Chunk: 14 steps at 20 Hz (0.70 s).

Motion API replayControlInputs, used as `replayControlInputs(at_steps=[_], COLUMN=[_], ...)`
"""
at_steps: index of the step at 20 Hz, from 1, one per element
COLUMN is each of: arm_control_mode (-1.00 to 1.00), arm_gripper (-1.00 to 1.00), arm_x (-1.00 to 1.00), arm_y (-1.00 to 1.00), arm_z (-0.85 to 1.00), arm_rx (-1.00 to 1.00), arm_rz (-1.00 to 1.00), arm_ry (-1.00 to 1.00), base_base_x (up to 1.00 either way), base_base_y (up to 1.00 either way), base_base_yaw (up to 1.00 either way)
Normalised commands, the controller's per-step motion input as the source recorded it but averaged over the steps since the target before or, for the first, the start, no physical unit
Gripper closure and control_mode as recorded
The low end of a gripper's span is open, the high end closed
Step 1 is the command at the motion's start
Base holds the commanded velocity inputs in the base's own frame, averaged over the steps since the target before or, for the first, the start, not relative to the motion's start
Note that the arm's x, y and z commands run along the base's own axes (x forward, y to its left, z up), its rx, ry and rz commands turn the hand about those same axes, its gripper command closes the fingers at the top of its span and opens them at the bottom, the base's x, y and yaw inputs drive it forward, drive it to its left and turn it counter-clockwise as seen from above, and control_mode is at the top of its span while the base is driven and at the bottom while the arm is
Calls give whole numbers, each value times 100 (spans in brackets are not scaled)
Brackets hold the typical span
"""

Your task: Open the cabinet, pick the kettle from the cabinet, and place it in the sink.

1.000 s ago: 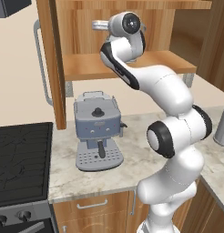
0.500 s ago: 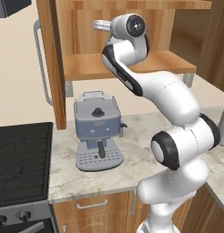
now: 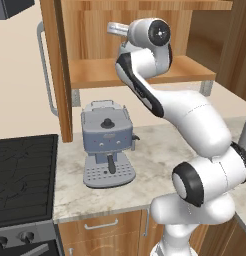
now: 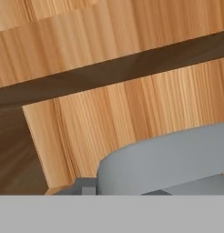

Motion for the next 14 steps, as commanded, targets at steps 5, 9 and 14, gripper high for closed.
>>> replayControlInputs(at_steps=[5,9,14], arm_control_mode=[-100,-100,-100], arm_gripper=[100,100,100], arm_x=[-54,-59,-61], arm_y=[-9,-12,-10], arm_z=[13,13,6], arm_rx=[0,0,0], arm_rz=[0,0,0], arm_ry=[0,0,-1], base_base_x=[0,0,0], base_base_y=[0,0,0], base_base_yaw=[0,0,0])
